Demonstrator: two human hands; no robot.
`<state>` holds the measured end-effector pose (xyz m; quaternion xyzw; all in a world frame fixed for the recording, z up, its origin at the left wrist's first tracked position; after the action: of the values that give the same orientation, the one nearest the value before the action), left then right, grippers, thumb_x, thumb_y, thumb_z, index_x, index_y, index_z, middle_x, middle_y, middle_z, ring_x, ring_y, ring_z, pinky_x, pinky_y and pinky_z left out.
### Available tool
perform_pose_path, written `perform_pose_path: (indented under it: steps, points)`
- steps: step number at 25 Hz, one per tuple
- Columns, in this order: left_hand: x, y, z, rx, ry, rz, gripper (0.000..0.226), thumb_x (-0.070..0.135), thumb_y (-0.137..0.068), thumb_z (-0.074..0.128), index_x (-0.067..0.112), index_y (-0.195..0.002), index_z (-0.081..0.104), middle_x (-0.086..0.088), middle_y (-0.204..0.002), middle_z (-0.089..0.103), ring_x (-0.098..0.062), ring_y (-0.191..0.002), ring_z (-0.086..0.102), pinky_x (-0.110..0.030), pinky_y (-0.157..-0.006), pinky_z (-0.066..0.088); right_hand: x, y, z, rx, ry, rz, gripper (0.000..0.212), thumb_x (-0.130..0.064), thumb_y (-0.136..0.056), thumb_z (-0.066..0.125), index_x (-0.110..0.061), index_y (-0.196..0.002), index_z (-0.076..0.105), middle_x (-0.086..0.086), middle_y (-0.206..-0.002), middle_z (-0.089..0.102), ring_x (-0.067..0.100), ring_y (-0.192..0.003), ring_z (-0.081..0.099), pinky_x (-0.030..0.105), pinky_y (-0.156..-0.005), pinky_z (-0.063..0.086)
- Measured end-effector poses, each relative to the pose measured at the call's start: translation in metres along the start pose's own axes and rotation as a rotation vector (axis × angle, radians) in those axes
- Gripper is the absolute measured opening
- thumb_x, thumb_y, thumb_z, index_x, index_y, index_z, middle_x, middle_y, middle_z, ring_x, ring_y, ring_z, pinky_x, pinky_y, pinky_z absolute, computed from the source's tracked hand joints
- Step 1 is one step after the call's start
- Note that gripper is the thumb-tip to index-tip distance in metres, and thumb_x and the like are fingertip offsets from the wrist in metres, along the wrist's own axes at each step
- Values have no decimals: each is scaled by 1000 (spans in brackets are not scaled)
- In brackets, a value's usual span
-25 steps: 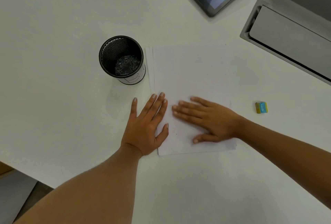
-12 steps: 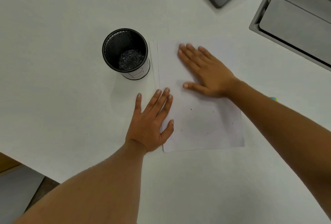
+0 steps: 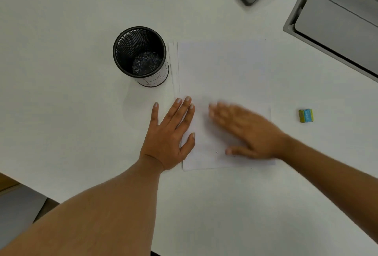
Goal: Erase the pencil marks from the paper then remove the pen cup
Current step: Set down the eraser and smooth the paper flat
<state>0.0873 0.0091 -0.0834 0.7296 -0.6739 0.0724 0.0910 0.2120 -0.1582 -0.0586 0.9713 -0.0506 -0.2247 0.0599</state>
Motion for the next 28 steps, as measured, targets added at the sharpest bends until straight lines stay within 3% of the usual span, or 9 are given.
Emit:
perform_pose_path:
  steps: [3,5,12,14,16,18,21,24,28]
  points:
    - [0,0,0,13,-5,6,64,41,-101,33,10,-157,32,-8,-166,23,-22,-154,22,-63,-121,14,34,-30,-22,122,29,214,73,-52,-101,25,-4,-155,14,13,-164,8,25,-152,4,39,-123,7]
    - [0,0,0,24,-8,4,63,39,-101,32,10,-156,33,-9,-166,24,-22,-153,23,-63,-121,14,21,-40,-7,111,45,234,74,-54,-101,19,-4,-156,13,13,-164,8,24,-152,3,40,-123,8]
    - [0,0,0,25,-15,5,63,36,-100,32,9,-156,32,-9,-166,24,-22,-153,23,-63,-120,15,-89,36,60,-115,16,-60,75,-55,-101,33,-8,-156,16,8,-163,12,17,-152,5,35,-123,10]
    - [0,0,0,24,-11,4,62,36,-100,31,9,-156,32,-9,-166,24,-22,-153,23,-62,-121,13,-90,49,55,-88,-66,-91,68,-51,-102,34,-9,-155,22,5,-163,18,16,-151,11,36,-122,16]
    - [0,-1,0,22,-7,-1,62,35,-100,30,10,-156,32,-8,-166,23,-22,-154,23,-61,-121,12,-63,43,33,38,-114,36,64,-49,-104,29,-7,-152,28,7,-160,25,19,-149,20,37,-120,20]
    - [-1,-1,0,25,3,-11,61,33,-100,30,10,-156,33,-8,-166,24,-21,-153,23,-61,-121,12,-21,28,10,138,-81,228,67,-50,-104,24,-4,-153,25,10,-161,21,22,-150,16,38,-122,16]
    - [0,-1,0,35,6,-13,60,31,-101,30,10,-156,33,-8,-166,25,-22,-153,23,-61,-121,11,5,3,6,109,26,351,75,-56,-101,19,-5,-156,13,11,-164,7,22,-152,3,40,-123,9]
    - [-1,-1,1,34,-2,-10,60,32,-100,30,10,-156,33,-8,-166,24,-21,-153,23,-61,-121,11,-36,2,37,0,80,180,81,-61,-98,29,-6,-156,15,11,-163,10,22,-152,5,41,-123,9]
    - [-1,0,1,36,-1,-5,62,32,-99,30,10,-157,31,-8,-166,23,-21,-154,21,-61,-122,9,-97,35,62,-103,-10,-72,71,-54,-101,34,-11,-156,21,4,-163,15,16,-151,7,35,-123,10]
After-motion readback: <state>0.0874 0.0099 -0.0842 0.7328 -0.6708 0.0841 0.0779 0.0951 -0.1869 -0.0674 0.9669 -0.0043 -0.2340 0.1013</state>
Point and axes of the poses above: each hand's wrist, its own y-axis away from the middle knuckle, its own z-axis out of the palm, x = y × z, the point moved 5 cm from there along -y, towards the middle knuckle
